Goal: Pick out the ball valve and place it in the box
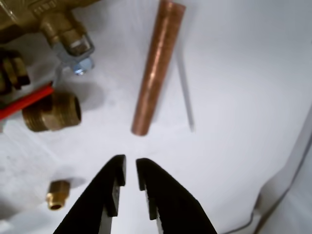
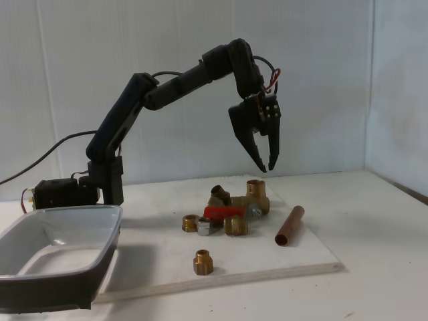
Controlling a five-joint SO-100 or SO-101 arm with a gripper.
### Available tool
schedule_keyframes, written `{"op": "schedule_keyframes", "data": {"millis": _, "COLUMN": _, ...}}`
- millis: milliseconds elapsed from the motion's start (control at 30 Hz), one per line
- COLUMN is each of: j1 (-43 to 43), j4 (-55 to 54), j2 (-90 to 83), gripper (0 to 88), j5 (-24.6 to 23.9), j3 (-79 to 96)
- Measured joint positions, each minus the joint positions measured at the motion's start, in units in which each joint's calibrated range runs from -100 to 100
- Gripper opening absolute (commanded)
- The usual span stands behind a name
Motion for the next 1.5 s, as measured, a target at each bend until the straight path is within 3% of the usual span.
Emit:
{"op": "schedule_keyframes", "data": {"millis": 100, "j1": -0.15, "j4": 0.0, "j2": 0.0, "gripper": 20.9, "j5": 0.0, "j3": 4.9}}
{"op": "schedule_keyframes", "data": {"millis": 200, "j1": -1.11, "j4": 0.0, "j2": 0.0, "gripper": 26.0, "j5": 0.0, "j3": 9.17}}
{"op": "schedule_keyframes", "data": {"millis": 700, "j1": -8.0, "j4": 0.0, "j2": 0.0, "gripper": 26.0, "j5": -0.21, "j3": 11.71}}
{"op": "schedule_keyframes", "data": {"millis": 1500, "j1": -9.56, "j4": 0.0, "j2": 0.17, "gripper": 26.0, "j5": -0.98, "j3": 18.61}}
